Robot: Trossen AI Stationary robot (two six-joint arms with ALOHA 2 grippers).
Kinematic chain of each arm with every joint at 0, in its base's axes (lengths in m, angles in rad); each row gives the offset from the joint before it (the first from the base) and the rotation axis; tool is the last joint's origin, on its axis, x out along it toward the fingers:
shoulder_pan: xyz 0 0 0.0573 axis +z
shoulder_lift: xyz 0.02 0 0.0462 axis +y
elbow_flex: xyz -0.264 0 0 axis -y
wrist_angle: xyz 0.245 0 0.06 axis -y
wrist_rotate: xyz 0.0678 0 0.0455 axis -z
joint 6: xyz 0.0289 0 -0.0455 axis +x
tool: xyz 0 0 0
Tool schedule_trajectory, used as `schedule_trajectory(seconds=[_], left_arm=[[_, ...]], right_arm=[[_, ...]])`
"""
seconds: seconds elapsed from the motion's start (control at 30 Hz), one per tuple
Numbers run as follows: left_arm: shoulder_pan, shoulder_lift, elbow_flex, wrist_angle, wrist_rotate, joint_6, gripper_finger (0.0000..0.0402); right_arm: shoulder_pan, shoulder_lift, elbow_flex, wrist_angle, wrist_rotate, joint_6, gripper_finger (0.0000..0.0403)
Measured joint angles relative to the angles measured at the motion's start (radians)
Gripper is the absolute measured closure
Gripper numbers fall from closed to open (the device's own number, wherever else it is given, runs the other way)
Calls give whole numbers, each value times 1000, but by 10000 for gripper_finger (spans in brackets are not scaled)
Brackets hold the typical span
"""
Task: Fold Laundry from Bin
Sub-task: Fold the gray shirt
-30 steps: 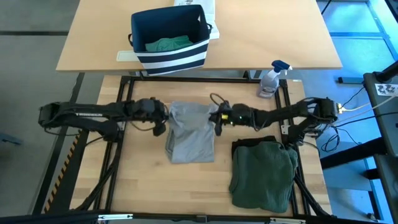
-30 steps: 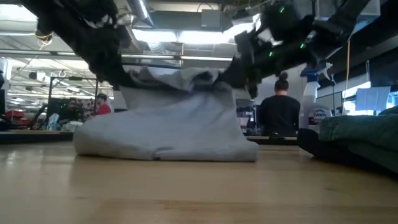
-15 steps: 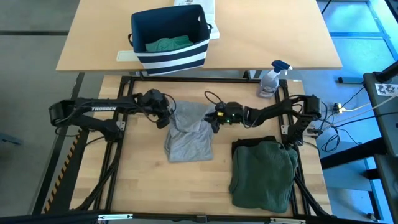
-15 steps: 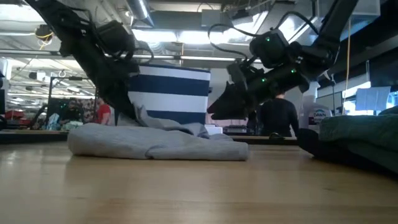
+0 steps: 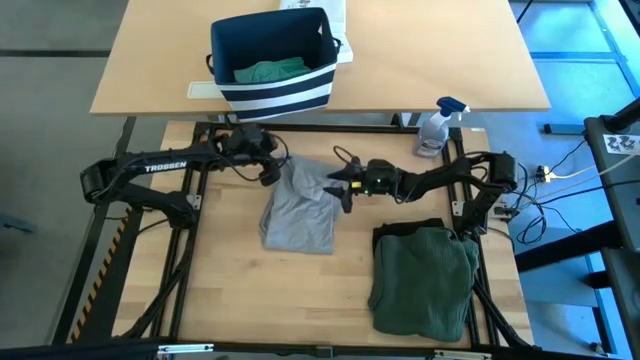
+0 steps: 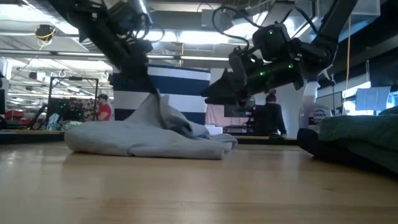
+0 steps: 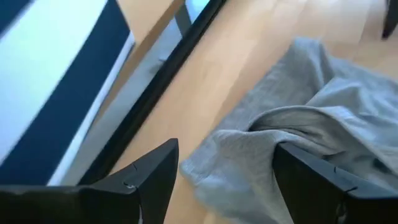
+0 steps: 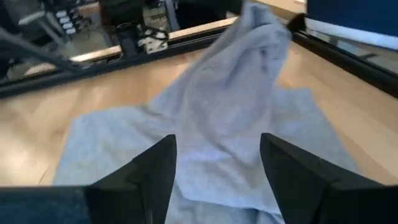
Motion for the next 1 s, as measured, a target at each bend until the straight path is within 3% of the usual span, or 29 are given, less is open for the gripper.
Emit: schedule_trajectory(seconds=[0.2, 0.4, 0.53, 0.67, 0.83, 1.0], left_arm=[[-21, 0, 24, -71, 50, 7, 151], [-46, 0, 24, -143, -100, 15, 145], [-88, 0, 24, -141, -41, -35, 128], [-232, 0, 8, -142, -8, -83, 120], [-471, 0, -60, -122, -174, -180, 129], [-613, 0, -166, 11, -261, -324, 135]], right_arm=[[40, 0, 53, -123, 49, -90, 173], [43, 0, 125, -242, 71, -146, 173], [56, -1, 193, -367, 77, -238, 173], [101, -1, 268, -525, 164, -437, 173], [138, 16, 341, -617, 249, -547, 173], [133, 117, 414, -636, 254, -546, 173]])
